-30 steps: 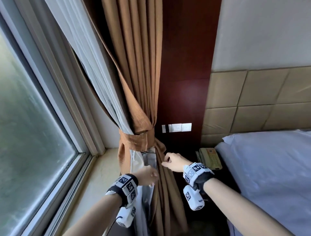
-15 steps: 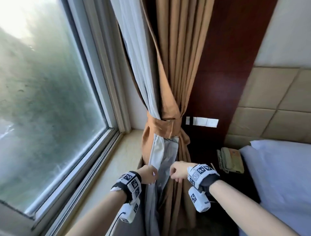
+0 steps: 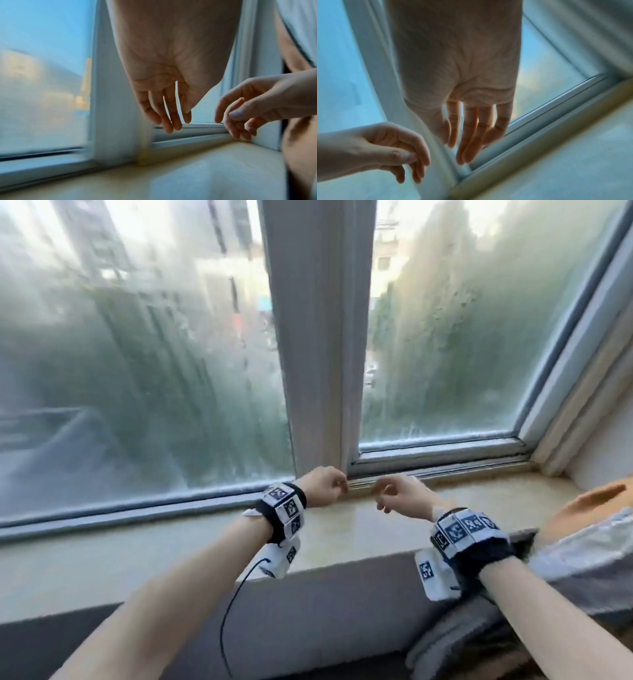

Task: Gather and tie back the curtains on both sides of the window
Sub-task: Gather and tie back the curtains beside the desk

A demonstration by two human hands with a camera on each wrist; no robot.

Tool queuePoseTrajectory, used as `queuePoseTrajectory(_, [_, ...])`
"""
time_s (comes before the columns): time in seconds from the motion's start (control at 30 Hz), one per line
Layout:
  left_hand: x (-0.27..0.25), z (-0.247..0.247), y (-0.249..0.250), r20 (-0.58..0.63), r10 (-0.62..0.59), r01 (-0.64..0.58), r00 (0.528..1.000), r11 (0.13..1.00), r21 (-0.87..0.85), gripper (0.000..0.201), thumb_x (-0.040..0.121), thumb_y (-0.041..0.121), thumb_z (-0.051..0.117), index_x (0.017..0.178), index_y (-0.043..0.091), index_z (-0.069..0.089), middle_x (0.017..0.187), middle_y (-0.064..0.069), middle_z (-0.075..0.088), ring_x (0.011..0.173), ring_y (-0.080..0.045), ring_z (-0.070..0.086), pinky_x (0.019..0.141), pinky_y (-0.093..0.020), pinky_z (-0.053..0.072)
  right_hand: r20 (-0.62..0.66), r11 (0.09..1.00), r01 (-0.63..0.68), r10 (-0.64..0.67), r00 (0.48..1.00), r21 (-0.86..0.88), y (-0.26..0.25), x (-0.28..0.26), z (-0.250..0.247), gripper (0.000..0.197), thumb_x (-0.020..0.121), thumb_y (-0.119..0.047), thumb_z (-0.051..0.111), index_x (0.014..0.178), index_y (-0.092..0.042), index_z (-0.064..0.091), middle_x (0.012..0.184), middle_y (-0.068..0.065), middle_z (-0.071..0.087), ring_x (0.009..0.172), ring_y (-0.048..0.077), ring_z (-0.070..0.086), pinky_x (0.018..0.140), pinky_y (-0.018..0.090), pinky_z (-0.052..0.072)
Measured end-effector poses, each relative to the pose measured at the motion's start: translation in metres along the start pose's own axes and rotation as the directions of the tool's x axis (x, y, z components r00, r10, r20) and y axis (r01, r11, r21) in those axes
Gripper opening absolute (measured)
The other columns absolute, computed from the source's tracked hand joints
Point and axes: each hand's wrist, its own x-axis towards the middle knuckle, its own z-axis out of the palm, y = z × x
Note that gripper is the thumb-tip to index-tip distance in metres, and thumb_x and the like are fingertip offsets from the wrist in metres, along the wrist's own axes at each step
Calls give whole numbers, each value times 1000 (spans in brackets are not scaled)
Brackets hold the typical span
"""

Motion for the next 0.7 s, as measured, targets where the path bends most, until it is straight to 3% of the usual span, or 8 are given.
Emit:
queuePoseTrajectory(0.07, [-59,-25,-46,-88,-141,140,986,990,-17,26,87,8,50,98,15,73,101,-7,72,94,-22,65,83,-25,48,98,991,131,-128,987,-24,-55,25,40,24,87,-16,57,106,-30,56,80,-5,70,71,9,68,69,22,53])
queuePoseTrajectory(0.13, [-127,-46,-92,-189,-274,269,943,962,-53,26,88,5,49,96,11,73,97,-10,72,90,-22,65,77,-21,44,211,969,244,-231,950,-34,-119,45,86,28,88,-14,57,114,-25,55,78,-6,68,67,6,65,68,19,51])
queuePoseTrajectory(0.23, [-237,-67,-157,-293,-484,462,825,875,-146,28,86,2,47,92,11,73,89,-10,73,83,-20,66,73,-23,47,344,903,427,-386,856,-46,-222,54,158,29,89,-11,56,117,-19,55,83,4,71,64,9,63,59,14,48])
queuePoseTrajectory(0.3, [-315,-76,-199,-348,-609,583,713,791,-189,28,87,5,47,94,14,72,92,-7,73,88,-19,66,77,-21,46,401,858,514,-465,789,-17,-285,53,209,28,88,-9,56,115,-16,57,85,9,72,67,15,65,61,17,52])
queuePoseTrajectory(0.4, [-431,-79,-250,-393,-738,699,549,663,-268,30,89,9,45,100,16,72,101,-8,72,96,-21,66,84,-21,45,494,778,628,-547,676,2,-371,38,288,29,87,-10,57,112,-25,56,84,1,68,74,17,65,77,34,57])
queuePoseTrajectory(0.5, [-542,-77,-295,-465,-800,762,379,555,-333,31,87,9,44,99,19,71,108,-6,70,101,-22,63,90,-25,47,541,676,737,-622,565,8,-459,19,365,40,87,-12,58,125,-23,51,94,-2,65,82,16,61,80,28,49])
queuePoseTrajectory(0.6, [-650,-86,-334,-539,-824,802,174,436,-408,31,86,13,46,107,22,66,116,-2,62,111,-22,58,98,-34,45,559,568,823,-687,464,16,-552,-3,438,53,88,-12,58,137,-20,39,113,5,56,89,17,56,78,23,41])
queuePoseTrajectory(0.7, [-731,-96,-359,-603,-797,829,-34,315,-462,33,87,17,51,119,21,56,124,-5,50,122,-25,43,102,-41,39,515,496,868,-747,420,12,-626,-14,490,66,86,-13,61,143,-20,28,129,13,46,100,22,56,86,27,43])
